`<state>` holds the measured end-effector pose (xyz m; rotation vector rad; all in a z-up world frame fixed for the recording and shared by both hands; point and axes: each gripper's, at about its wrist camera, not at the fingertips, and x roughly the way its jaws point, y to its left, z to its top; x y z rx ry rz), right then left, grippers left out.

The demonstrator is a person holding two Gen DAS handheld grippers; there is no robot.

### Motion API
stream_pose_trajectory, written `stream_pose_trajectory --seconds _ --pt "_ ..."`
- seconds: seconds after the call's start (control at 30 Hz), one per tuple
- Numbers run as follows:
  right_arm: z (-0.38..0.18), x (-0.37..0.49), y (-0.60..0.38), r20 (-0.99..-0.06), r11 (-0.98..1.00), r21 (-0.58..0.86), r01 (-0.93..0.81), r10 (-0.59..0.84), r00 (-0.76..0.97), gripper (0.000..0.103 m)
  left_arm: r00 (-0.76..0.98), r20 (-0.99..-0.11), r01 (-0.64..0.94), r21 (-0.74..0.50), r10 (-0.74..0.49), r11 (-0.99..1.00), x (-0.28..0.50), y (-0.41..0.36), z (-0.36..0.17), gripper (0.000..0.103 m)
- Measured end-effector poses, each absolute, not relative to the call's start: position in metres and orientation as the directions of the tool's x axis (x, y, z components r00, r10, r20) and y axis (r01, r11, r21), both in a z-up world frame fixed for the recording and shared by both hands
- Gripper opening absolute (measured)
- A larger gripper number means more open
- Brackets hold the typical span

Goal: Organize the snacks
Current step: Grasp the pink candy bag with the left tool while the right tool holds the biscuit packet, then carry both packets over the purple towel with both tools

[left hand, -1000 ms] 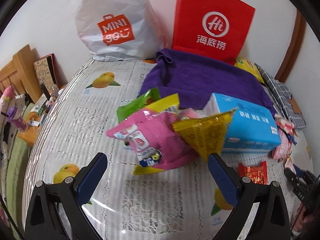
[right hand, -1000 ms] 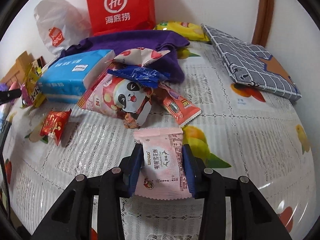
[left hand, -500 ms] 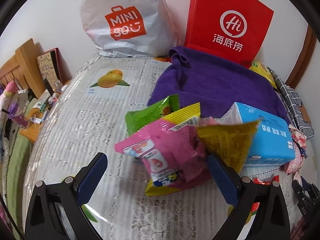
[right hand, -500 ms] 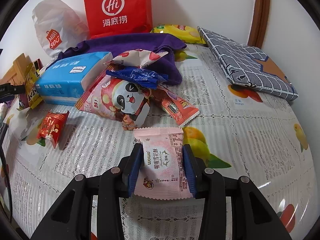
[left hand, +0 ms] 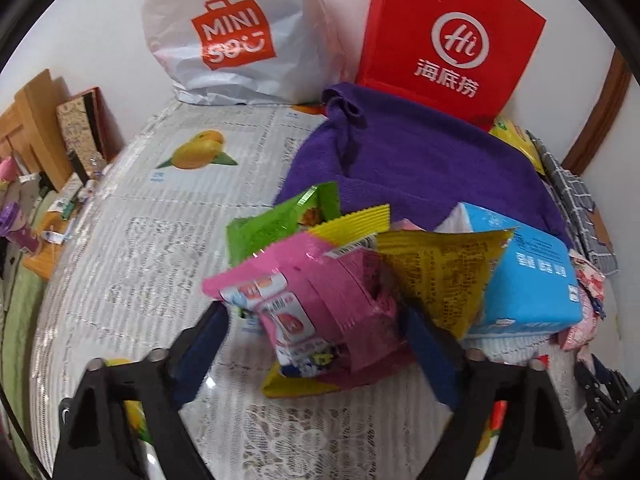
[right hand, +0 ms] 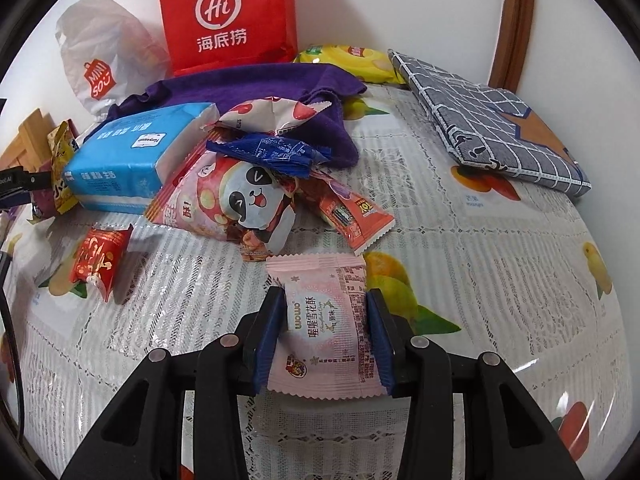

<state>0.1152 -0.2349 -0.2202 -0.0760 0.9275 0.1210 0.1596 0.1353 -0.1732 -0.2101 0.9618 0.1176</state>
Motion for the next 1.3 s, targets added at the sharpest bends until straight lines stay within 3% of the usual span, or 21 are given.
stream_pose_trajectory --seconds 0.03,0.2,0.67,1.3 --pt "-0.220 0.114 -0.234 -0.801 0.990 -0.017 -0.137 0.068 0.594 0.041 0.564 -0.826 -0.178 -0.144 -0.020 0.973 0.160 0.134 -0.173 0.067" --pt "-0.218 0.109 -0.232 -0.803 0.991 -0.021 -0.135 0.064 0.592 0.040 0.569 -0.822 -0.151 -0.133 -0.024 0.979 0.154 0.127 -0.168 0.050" --pt "-0.199 0.086 -0.225 -0.774 0.991 0.027 -0.130 0.103 0.624 0.039 0.602 -0.797 -0.133 -0.163 -0.052 0.978 0.100 0.127 -0.145 0.049" --pt "-0.116 0.073 -0.214 -0.700 0.993 0.065 -0.102 0.118 0.705 0.039 0.675 -0.720 0.022 -0.196 -0.159 0.980 0.057 0.073 -0.077 0.049"
